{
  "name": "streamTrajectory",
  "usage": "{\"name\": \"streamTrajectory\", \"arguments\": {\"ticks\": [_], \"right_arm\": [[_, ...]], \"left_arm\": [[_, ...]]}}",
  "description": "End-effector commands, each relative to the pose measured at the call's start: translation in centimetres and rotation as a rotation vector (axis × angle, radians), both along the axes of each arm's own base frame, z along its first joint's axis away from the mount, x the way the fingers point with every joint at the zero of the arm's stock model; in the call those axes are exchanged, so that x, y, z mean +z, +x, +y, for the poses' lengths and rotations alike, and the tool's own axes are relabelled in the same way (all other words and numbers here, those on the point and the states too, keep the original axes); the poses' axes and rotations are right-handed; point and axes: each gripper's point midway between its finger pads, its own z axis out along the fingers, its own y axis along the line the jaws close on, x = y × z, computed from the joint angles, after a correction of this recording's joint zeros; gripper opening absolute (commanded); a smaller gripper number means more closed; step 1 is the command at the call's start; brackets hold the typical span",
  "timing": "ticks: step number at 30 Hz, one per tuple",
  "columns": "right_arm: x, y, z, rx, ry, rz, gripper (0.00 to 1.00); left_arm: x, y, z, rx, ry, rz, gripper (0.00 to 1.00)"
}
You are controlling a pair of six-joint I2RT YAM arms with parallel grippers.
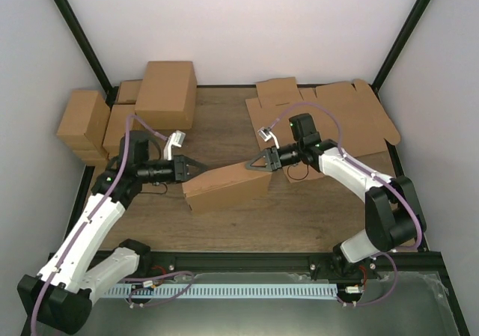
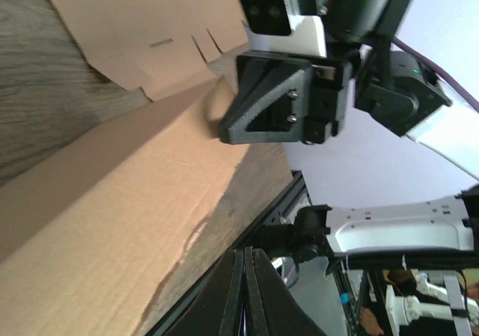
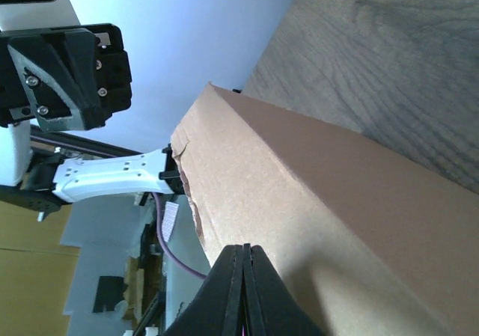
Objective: Fold the paper box
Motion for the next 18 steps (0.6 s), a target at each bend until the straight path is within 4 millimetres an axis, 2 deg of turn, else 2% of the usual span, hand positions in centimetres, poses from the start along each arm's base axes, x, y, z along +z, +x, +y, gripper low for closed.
{"name": "streamTrajectory", "arguments": {"ticks": [1, 4, 7, 9, 12, 16, 18], "right_arm": [[0.6, 1.5, -0.2, -0.056, -0.065, -0.039, 0.01], [3.1, 1.9, 0.0, -0.057, -0.052, -0.079, 0.01], [5.2, 2.1, 0.1, -0.054, -0.032, -0.111, 0.01], [5.2, 1.9, 0.1, -0.047, -0.021, -0.106, 0.01], [2.4, 1.8, 0.1, -0.043, -0.040, -0.056, 0.01], [-1.9, 1.1, -0.1, -0.040, -0.064, 0.018, 0.01], [-2.9, 1.1, -0.3, -0.056, -0.089, 0.026, 0.01]], "left_arm": [[-2.1, 0.4, 1.1, 0.015, -0.010, 0.039, 0.04], [-5.0, -0.1, 1.3, 0.017, -0.010, 0.075, 0.04], [-6.8, -0.7, 1.4, 0.011, -0.010, 0.086, 0.04], [-7.2, -0.9, 1.4, 0.011, -0.019, 0.096, 0.04], [-6.4, -0.8, 1.3, 0.006, -0.021, 0.084, 0.04], [-2.7, -0.1, 1.2, -0.003, -0.025, 0.024, 0.04], [-1.2, 0.2, 1.0, -0.007, -0.037, -0.005, 0.04]]}}
